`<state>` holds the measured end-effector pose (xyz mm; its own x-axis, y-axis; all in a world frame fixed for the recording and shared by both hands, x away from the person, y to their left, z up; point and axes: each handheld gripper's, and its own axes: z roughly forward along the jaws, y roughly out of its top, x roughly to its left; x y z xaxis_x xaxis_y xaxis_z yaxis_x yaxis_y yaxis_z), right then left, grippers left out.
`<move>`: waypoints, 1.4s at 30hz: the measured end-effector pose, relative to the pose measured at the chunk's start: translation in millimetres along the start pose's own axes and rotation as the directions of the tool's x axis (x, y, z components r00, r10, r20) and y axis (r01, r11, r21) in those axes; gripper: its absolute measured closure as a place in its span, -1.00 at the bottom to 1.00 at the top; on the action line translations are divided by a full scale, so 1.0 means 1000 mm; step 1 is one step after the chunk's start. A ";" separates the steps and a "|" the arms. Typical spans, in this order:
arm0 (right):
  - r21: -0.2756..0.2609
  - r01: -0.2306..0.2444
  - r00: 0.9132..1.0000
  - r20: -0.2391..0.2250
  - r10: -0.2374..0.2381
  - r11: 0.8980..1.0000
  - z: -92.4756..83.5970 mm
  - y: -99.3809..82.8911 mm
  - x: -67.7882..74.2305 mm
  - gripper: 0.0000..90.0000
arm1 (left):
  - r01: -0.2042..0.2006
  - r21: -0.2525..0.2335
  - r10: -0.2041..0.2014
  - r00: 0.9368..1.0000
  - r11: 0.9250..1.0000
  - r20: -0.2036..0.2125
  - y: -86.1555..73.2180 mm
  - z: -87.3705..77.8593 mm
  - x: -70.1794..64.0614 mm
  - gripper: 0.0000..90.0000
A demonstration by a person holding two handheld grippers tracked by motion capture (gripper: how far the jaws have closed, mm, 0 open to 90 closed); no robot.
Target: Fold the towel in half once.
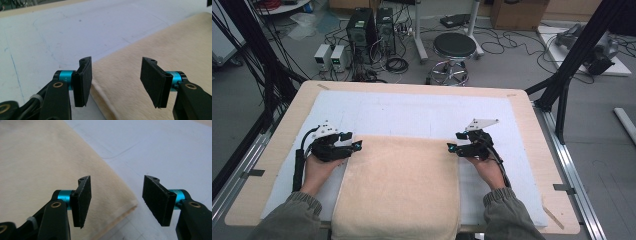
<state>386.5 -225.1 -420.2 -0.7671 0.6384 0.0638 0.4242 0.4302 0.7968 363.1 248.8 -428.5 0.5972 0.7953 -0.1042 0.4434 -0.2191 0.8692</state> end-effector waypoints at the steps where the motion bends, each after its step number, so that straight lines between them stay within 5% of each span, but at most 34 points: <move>1: 0.010 -0.017 1.000 0.000 0.017 1.000 0.004 -0.003 -0.003 -0.14 | -0.001 0.009 0.001 1.000 1.000 -0.007 0.000 0.003 0.002 -0.03; 8: 0.062 -0.038 0.999 -0.024 0.040 0.997 0.018 -0.011 -0.012 -0.12 | 0.039 0.036 -0.038 0.999 0.999 -0.023 -0.005 0.019 0.012 0.06; 13: 0.083 -0.037 0.997 -0.069 0.043 0.996 0.023 -0.012 -0.012 0.22 | 0.016 0.074 -0.015 1.000 0.997 -0.005 -0.006 0.024 0.011 0.17; 17: 0.099 -0.006 0.992 -0.123 0.019 0.995 0.024 -0.010 -0.009 0.72 | -0.035 0.104 0.035 0.999 0.994 0.000 -0.005 0.026 0.006 0.55; 20: 0.108 0.007 0.992 -0.128 0.007 0.994 0.023 -0.007 -0.007 0.83 | -0.049 0.131 0.051 0.999 0.990 -0.011 0.001 0.029 0.003 0.84; 23: 0.101 0.009 0.995 -0.104 0.001 0.995 0.020 0.000 -0.014 0.85 | -0.051 0.143 0.056 0.998 0.988 -0.028 0.013 0.034 0.005 0.88; 28: 0.045 0.004 1.000 -0.016 -0.003 0.999 0.008 0.033 -0.035 0.86 | 0.011 0.081 -0.005 0.997 0.997 -0.073 0.041 0.044 0.014 0.89; 35: -0.007 -0.007 0.995 0.101 0.008 1.000 -0.002 0.087 -0.068 0.83 | -0.025 0.016 0.027 0.990 1.000 -0.137 0.101 0.051 0.021 0.89; 38: -0.048 -0.052 0.991 0.120 0.057 0.998 -0.001 0.092 -0.076 0.39 | -0.041 0.033 0.046 0.986 0.999 -0.158 0.109 0.054 0.024 0.65; 42: -0.021 -0.104 0.992 0.063 0.105 0.994 -0.002 0.078 -0.079 0.15 | -0.012 0.065 0.019 0.994 0.998 -0.104 0.100 0.050 0.030 0.44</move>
<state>479.7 -243.4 -361.9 -0.6864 0.7189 0.1096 0.4919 0.3481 0.7980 458.8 222.6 -368.9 0.5331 0.8453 -0.0370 0.4781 -0.2649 0.8374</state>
